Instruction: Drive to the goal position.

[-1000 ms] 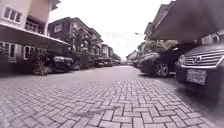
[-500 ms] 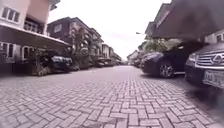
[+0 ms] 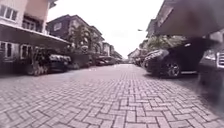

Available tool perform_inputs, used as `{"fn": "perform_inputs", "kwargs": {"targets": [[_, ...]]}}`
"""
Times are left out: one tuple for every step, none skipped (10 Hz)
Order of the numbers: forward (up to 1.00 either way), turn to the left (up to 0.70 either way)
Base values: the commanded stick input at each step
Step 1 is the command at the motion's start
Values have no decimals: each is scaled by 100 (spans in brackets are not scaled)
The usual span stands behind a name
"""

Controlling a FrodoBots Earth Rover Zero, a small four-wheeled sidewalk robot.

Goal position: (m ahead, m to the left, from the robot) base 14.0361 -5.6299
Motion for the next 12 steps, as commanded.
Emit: {"fn": "perform_inputs", "kwargs": {"targets": [[70, 0], [70, 0], [70, 0], [70, 0], [70, 0], [70, 0], [70, 0], [70, 0], [70, 0], [70, 0], [70, 0], [70, 0]]}}
